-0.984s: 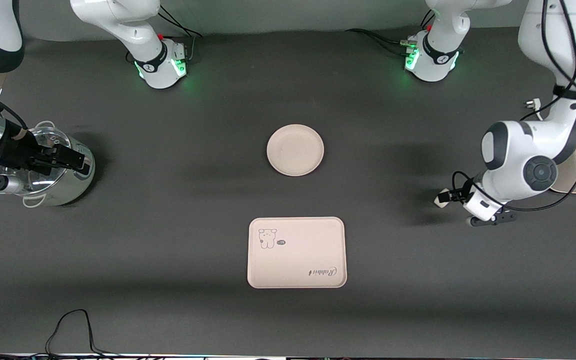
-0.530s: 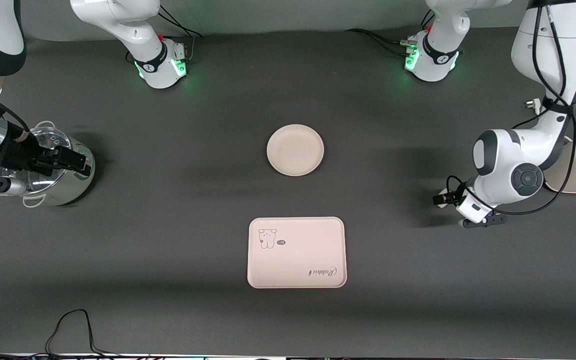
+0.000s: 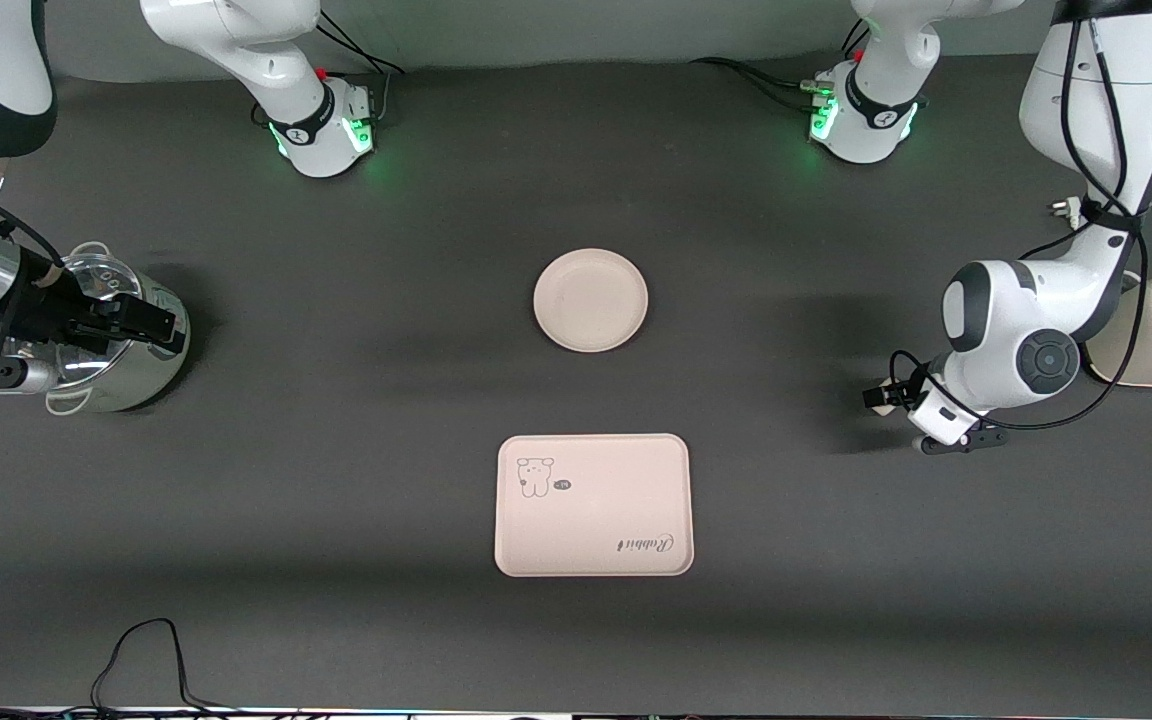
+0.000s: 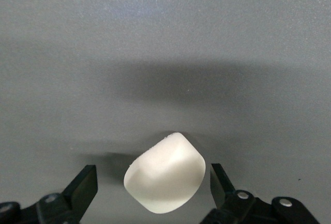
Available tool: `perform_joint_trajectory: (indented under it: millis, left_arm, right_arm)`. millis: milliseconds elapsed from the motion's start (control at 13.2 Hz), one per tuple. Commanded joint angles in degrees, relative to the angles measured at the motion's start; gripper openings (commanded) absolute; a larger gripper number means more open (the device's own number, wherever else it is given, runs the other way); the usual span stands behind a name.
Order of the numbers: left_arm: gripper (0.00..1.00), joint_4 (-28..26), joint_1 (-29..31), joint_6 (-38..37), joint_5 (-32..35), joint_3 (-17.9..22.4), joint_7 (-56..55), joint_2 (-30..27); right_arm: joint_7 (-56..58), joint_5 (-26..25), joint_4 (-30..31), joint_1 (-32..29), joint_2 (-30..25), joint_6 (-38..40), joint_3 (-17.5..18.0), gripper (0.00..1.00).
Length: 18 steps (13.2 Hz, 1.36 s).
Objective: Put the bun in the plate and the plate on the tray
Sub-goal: 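Close the left gripper on the bun and lift it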
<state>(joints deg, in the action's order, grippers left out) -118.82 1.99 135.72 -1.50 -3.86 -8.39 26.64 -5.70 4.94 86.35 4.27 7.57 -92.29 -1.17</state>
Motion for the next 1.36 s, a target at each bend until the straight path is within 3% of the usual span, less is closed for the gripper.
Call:
perform_joint_trajectory:
  millis: [0, 76, 151, 530, 984, 1286]
  left_arm:
    - [0.44, -0.7, -0.2, 1.6, -0.9, 0.0, 1.4, 0.2]
    - [0.15, -1.0, -0.4, 2.3, -0.9, 0.0, 1.4, 0.2]
    - [0.01, -1.1, -0.4, 2.5, -0.9, 0.0, 1.4, 0.2]
    - [0.01, -0.7, 0.2, -1.0, -0.9, 0.0, 1.5, -3.0]
    - [0.04, 5.3, 0.6, -28.1, -1.0, 1.6, 1.5, -22.6]
    - [0.04, 17.5, 0.6, -47.5, -1.5, 4.5, 5.4, -27.9]
  right_arm:
    - [0.8, 0.0, 0.4, 1.4, 1.1, -0.6, -0.2, 1.0]
    - [0.1, -0.1, 0.4, 3.0, 1.6, -0.6, -0.2, 1.0]
    - [-0.2, -0.2, 0.4, 3.5, 1.6, -0.6, -0.2, 1.0]
    - [1.0, 0.1, 0.4, 3.3, 2.7, -1.0, -0.3, 1.0]
    - [1.0, 0.2, 0.4, 3.6, 4.3, -1.8, -0.2, 1.0]
    - [1.0, 1.2, 0.7, 4.8, 4.3, -2.1, -0.2, 1.0]
